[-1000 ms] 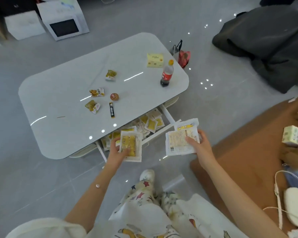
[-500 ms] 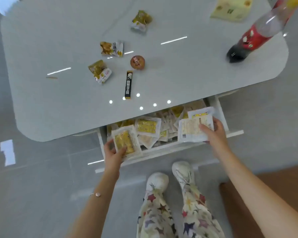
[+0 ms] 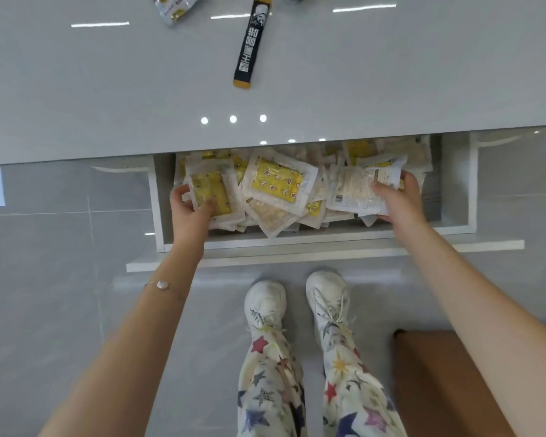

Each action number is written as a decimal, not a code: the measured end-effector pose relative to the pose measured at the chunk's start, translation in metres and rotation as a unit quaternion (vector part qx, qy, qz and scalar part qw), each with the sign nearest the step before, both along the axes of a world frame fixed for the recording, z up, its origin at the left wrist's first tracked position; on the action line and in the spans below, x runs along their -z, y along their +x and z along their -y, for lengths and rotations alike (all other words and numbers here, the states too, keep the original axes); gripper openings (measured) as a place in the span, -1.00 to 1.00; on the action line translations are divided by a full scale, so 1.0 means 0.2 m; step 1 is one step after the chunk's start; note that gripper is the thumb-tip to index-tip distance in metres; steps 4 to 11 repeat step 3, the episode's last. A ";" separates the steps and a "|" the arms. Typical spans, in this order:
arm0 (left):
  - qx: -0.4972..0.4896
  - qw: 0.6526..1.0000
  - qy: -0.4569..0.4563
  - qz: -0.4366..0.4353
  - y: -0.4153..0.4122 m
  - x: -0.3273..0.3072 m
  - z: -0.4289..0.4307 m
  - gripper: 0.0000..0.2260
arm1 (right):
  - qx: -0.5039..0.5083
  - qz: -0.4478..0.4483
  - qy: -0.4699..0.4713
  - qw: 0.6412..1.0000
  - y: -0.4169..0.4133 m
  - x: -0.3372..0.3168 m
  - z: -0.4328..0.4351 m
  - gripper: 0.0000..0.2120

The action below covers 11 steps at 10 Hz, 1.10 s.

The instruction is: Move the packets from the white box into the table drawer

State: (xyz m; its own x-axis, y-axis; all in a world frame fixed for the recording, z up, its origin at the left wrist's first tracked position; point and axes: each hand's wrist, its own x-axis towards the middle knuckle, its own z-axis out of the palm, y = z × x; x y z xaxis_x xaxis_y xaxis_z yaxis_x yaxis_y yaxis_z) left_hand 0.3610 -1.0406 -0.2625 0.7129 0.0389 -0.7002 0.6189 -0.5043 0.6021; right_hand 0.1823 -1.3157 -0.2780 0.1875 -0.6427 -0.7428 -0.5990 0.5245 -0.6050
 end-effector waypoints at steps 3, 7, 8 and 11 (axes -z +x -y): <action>0.137 0.986 0.072 0.065 -0.01 -0.18 -0.04 -0.26 | -0.152 -0.133 -0.116 0.972 0.04 -0.15 -0.03 -0.39; 0.137 0.986 0.072 0.065 -0.01 -0.18 -0.04 -0.26 | -0.152 -0.133 -0.116 0.972 0.04 -0.15 -0.03 -0.39; 0.137 0.986 0.072 0.065 -0.01 -0.18 -0.04 -0.26 | -0.152 -0.133 -0.116 0.972 0.04 -0.15 -0.03 -0.39; 0.137 0.986 0.072 0.065 -0.01 -0.18 -0.04 -0.26 | -0.152 -0.133 -0.116 0.972 0.04 -0.15 -0.03 -0.39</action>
